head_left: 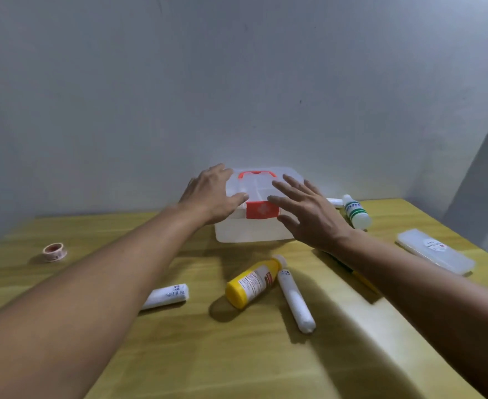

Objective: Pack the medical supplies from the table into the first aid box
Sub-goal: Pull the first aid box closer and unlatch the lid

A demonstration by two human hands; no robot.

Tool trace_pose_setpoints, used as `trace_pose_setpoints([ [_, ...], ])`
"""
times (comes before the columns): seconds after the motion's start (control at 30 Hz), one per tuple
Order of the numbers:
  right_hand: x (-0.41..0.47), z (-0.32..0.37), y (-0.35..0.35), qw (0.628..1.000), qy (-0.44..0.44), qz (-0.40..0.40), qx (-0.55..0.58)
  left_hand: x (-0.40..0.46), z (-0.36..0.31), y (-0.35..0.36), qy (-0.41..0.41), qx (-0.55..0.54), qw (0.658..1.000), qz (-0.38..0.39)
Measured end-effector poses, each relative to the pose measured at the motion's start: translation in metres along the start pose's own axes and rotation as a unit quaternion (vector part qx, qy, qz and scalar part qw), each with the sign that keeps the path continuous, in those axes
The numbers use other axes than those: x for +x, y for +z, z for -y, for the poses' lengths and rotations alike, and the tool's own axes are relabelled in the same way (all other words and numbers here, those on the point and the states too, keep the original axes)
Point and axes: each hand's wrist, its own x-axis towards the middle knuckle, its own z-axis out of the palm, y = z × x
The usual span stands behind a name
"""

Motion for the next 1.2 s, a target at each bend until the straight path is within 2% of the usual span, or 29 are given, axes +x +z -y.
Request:
trace_pose_setpoints([
  [0.17, 0.001, -0.004, 0.007, 0.999, -0.019, -0.023, -0.027, 0.004, 0.011, 0.009, -0.024, -0.019, 0.999, 0.034],
  [0.43, -0.001, 0.007, 0.009, 0.993, -0.083, -0.054, -0.063, -0.01, 0.022, -0.004, -0.035, -0.013, 0.999, -0.002],
  [0.63, -0.002, 0.019, 0.01, 0.991, -0.097, -0.06, -0.067, -0.025, 0.028, -0.011, -0.041, 0.011, 0.999, -0.014],
  [0.83, -0.004, 0.02, 0.018, 0.99, -0.09, -0.078, -0.079, -0.028, 0.027, -0.009, -0.054, -0.022, 0.998, -0.009],
  [1.1, -0.003, 0.014, 0.031, 0.964, -0.15, -0.175, -0.134, -0.024, 0.025, -0.012, -0.056, -0.028, 0.998, 0.004],
  [1.2, -0.003, 0.014, 0.031, 0.956, -0.163, -0.189, -0.155, -0.025, 0.026, -0.01, -0.059, -0.03, 0.998, 0.006],
])
